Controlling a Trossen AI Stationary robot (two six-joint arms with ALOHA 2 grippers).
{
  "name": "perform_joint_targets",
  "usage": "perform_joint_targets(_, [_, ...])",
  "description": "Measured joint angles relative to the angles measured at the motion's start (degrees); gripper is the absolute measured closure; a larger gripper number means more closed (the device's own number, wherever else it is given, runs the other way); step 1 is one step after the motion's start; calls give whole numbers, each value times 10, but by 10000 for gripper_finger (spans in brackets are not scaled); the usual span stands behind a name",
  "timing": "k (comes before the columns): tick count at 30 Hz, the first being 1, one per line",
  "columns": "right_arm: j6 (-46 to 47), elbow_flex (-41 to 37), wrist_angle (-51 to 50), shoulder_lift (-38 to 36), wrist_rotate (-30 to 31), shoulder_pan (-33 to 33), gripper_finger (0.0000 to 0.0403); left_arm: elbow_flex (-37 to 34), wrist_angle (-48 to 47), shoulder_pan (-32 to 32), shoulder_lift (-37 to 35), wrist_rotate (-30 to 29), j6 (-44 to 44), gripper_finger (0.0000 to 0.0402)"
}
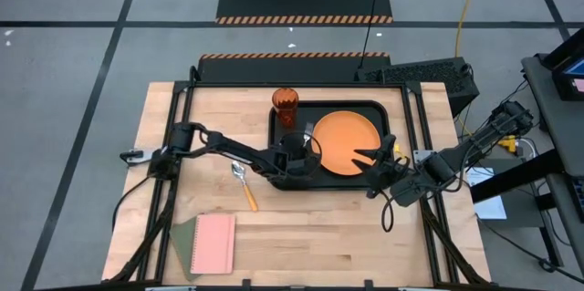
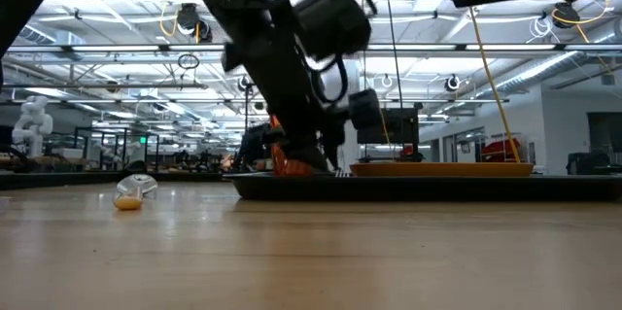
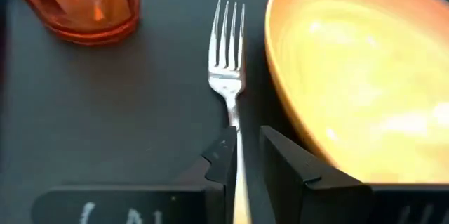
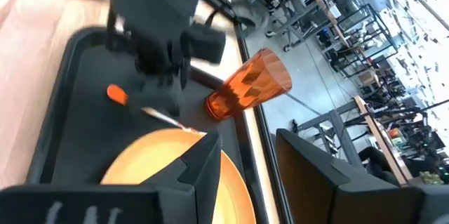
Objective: Pick and place plate/cup/fork/spoon on tray
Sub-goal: Put the orange fork on the black serving tray to the left of the orange plate
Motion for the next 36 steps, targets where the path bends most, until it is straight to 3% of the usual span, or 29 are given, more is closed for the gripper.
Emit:
perform_joint_targets(5, [19,0,-32,0,-1,0,273,0,-74,-16,-42,29,36,337])
perform_joint_targets(10, [30,0,-33,-1,-18,0,273,0,-72,-25,-56,98,103,337])
perform_joint_targets(14, [32,0,-33,-1,-35,0,273,0,-78,-32,-50,139,95,333])
perform_joint_targets(25, [19,0,-33,-1,-45,0,273,0,-125,-48,-46,88,66,261])
perform_joint_targets(31, [19,0,-38,-1,-45,0,273,0,-204,-52,-46,105,24,257])
perform_joint_targets(36, [29,0,-48,-1,-46,0,273,0,-207,-59,-40,119,26,256])
